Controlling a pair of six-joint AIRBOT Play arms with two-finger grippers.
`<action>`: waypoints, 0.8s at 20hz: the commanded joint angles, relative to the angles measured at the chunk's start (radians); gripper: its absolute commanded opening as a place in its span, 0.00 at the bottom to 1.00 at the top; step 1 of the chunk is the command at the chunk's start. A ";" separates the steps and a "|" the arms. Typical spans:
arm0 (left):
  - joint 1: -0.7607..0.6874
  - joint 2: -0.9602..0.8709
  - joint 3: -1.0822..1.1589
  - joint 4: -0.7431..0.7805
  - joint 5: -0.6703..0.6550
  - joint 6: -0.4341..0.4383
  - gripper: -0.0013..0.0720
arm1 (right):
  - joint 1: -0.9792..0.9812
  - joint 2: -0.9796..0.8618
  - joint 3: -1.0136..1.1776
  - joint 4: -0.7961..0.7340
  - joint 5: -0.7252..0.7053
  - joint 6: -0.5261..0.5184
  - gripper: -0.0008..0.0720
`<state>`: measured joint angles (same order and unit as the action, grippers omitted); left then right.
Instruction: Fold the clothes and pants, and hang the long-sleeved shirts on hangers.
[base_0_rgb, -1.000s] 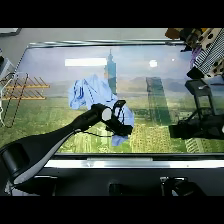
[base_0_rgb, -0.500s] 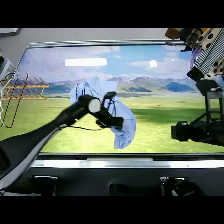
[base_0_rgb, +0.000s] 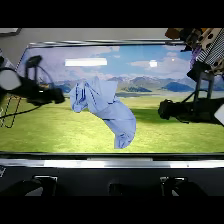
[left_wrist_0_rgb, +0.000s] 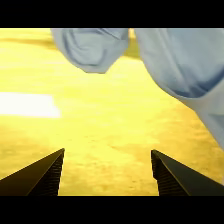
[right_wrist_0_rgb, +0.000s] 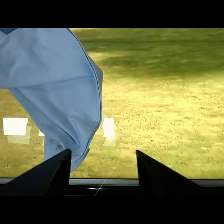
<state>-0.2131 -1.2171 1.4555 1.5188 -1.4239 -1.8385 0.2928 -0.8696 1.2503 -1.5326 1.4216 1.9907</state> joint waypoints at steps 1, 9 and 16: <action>0.188 0.104 -0.022 0.026 -0.038 0.068 0.87 | -0.048 -0.088 0.007 0.040 -0.068 -0.012 0.66; 0.319 0.097 -0.024 0.027 -0.049 0.088 0.86 | -0.325 -0.322 -0.188 0.518 0.005 -0.313 0.66; 0.317 0.091 -0.024 0.027 -0.049 0.084 0.86 | -0.187 -0.346 -0.520 0.690 -0.403 -0.323 0.67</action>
<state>0.1013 -1.1240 1.4322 1.5448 -1.4731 -1.7531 0.0368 -1.1934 0.8280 -0.9413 1.1954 1.6875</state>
